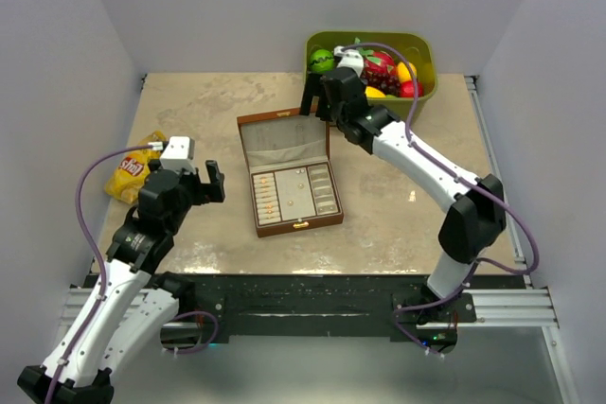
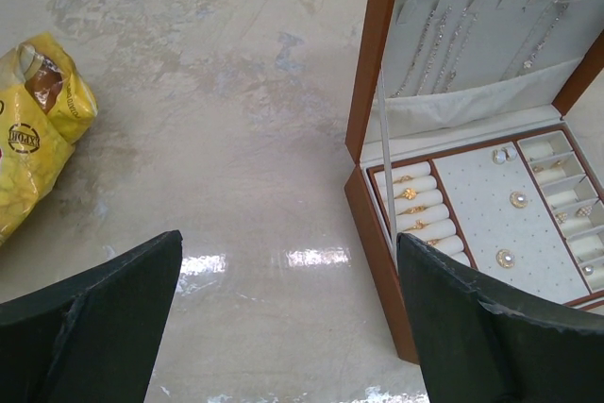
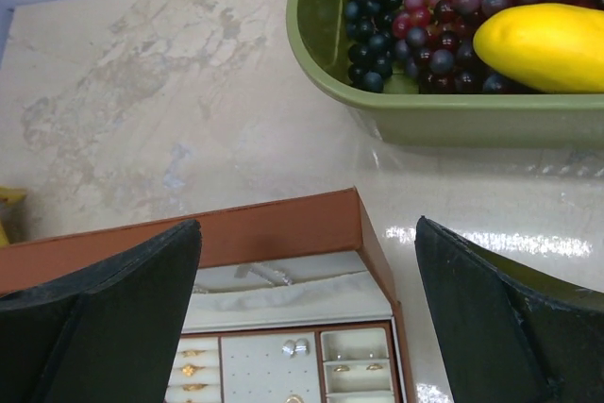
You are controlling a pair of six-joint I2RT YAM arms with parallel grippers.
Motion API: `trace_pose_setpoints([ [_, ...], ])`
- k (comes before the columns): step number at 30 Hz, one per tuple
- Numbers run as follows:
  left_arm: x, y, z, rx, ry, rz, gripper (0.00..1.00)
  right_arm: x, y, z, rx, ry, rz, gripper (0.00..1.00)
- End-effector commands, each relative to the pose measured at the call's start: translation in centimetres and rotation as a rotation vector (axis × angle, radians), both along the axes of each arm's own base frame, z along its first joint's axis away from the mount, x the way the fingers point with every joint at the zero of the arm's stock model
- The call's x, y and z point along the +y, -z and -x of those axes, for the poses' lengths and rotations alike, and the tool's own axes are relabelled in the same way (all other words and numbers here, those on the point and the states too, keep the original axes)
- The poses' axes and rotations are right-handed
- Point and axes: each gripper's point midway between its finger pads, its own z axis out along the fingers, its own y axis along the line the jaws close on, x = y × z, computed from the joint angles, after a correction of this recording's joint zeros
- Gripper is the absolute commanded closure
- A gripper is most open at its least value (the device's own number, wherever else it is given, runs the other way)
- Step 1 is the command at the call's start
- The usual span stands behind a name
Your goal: Organize the mixed jewelry
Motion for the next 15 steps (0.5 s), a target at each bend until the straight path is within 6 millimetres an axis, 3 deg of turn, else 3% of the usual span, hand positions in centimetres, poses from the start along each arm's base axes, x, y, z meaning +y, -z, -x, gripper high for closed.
trace_pose_setpoints([
  [1, 0.3, -1.1, -0.3, -0.040, -0.021, 0.018, 0.00, 0.4, -1.5, -1.9, -0.050, 0.000, 0.022, 0.01],
  [3, 0.3, -1.2, -0.3, -0.042, -0.021, 0.019, 0.00, 0.7, -1.5, -2.4, -0.049, -0.011, 0.035, 0.01],
  [4, 0.2, -1.2, -0.3, -0.042, -0.019, 0.019, 0.00, 1.0, -0.4, -2.8, -0.029, -0.017, 0.056, 0.01],
  [8, 0.2, -1.0, -0.3, -0.034, -0.015, 0.017, 0.00, 1.0, 1.2, -3.1, 0.015, -0.024, 0.106, 0.01],
  [15, 0.4, -0.9, -0.4, -0.031, -0.028, 0.013, 0.01, 1.2, 3.1, -1.7, 0.048, -0.078, 0.100, 0.01],
])
